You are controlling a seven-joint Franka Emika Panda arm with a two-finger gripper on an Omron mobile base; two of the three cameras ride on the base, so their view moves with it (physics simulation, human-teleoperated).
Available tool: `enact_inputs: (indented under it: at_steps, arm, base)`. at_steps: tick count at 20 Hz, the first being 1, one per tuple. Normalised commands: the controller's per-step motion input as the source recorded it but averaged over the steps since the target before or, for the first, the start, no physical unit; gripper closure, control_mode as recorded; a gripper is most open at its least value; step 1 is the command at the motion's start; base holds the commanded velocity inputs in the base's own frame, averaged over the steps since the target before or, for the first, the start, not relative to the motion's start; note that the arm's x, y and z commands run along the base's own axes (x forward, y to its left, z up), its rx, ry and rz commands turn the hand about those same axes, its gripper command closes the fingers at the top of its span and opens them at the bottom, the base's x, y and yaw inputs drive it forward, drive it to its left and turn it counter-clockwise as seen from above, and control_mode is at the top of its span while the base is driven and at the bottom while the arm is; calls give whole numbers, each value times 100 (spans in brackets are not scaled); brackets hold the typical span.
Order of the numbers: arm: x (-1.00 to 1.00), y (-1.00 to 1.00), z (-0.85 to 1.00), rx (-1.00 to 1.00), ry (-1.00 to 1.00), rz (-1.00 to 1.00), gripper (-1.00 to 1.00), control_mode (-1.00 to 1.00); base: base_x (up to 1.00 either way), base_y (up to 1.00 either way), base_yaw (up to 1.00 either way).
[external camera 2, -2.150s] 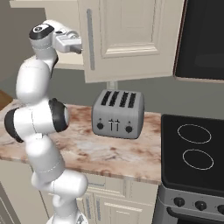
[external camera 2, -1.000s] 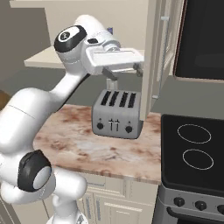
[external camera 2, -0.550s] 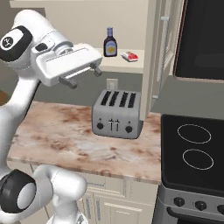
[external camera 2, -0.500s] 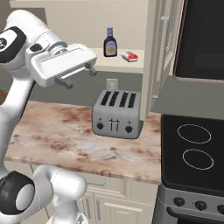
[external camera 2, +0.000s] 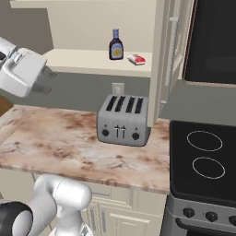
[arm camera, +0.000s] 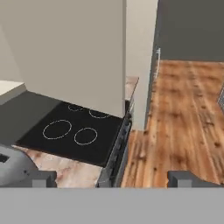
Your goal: The dining table condiment station is running low on condiment bottle. Refill the condiment station by opening the cabinet and taking the condiment bottle from the cabinet and placing it on the dining table.
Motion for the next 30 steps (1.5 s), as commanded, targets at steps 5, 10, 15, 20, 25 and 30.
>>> enact_inputs:
  at_steps: [5, 10, 15, 20, 25, 30]
  arm:
    - [11, 0, -26, 11, 0, 100, -100, -100]
    - [74, 0, -38, 5, 0, 88, -100, -100]
    - [100, 0, -12, 7, -1, 60, -100, -100]
    - [100, -4, 3, 20, -10, 34, -100, -100]
    - [96, 0, 58, 2, -1, 11, -100, -100]
    - [80, 0, 70, -13, 1, -3, -100, -100]
  base:
    - [0, 0, 0]
    - [0, 0, 0]
    - [0, 0, 0]
    - [0, 0, 0]
    - [0, 0, 0]
    - [0, 0, 0]
